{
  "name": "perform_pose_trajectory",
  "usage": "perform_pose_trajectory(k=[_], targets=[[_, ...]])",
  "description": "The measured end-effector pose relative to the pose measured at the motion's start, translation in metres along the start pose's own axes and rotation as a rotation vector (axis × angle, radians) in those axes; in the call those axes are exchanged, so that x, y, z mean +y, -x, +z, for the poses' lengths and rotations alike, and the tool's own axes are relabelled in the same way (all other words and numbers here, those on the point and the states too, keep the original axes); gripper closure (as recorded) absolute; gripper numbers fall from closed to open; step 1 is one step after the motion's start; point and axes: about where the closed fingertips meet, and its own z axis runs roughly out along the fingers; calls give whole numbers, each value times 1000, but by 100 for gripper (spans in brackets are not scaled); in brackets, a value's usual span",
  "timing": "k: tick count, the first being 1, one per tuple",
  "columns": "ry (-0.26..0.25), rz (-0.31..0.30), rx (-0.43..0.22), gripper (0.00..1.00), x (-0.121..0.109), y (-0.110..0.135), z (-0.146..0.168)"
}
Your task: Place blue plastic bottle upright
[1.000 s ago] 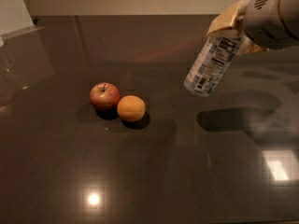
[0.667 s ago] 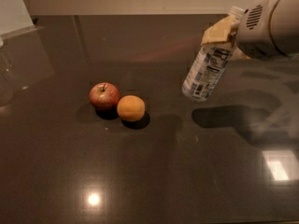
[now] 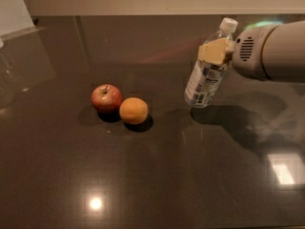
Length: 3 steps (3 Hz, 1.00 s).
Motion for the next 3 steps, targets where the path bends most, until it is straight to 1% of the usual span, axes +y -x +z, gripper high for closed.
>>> perform_pose_trajectory(k=[1, 2, 3], targets=[[-13, -131, 40, 100, -3, 5, 5], [-12, -274, 48, 100, -4, 10, 10], [-1, -372, 27, 100, 0, 21, 14]])
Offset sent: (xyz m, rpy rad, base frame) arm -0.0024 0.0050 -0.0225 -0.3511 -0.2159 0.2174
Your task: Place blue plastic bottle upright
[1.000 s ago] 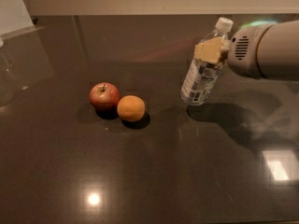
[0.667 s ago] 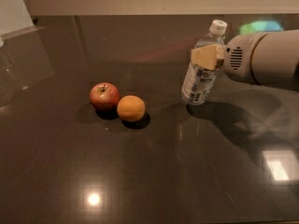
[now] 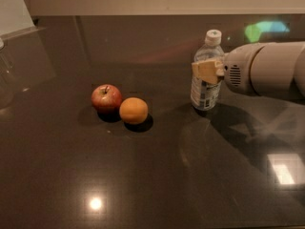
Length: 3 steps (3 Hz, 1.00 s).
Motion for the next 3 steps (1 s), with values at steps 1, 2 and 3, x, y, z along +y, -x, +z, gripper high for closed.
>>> perform_pose_trajectory(k=[1, 2, 3], targets=[[6, -49, -37, 98, 1, 14, 4], [18, -16, -64, 97, 4, 18, 7], [33, 84, -72, 79, 7, 6, 5]])
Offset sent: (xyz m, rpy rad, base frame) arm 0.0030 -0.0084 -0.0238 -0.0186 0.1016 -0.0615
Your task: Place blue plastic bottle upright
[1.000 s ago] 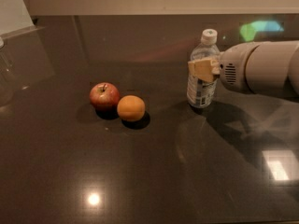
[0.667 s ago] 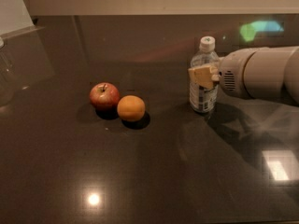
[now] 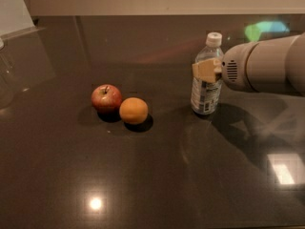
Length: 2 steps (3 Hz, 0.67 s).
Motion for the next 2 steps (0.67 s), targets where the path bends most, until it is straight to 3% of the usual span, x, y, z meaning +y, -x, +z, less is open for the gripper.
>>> perform_pose_trajectory(k=[1, 2], targets=[[5, 129, -3, 56, 3, -11, -3], [8, 219, -9, 32, 6, -15, -5]])
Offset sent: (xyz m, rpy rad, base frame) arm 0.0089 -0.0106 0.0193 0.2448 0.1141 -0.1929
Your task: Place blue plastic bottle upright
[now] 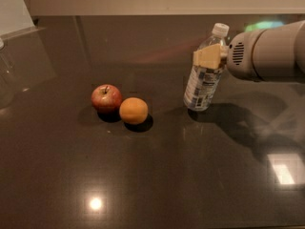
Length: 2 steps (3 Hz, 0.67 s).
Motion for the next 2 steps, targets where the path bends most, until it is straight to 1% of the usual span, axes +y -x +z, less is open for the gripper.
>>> perform_pose_trajectory(k=[1, 2], targets=[[-4, 47, 8, 10, 2, 4, -1], [2, 58, 31, 0, 7, 15, 0]])
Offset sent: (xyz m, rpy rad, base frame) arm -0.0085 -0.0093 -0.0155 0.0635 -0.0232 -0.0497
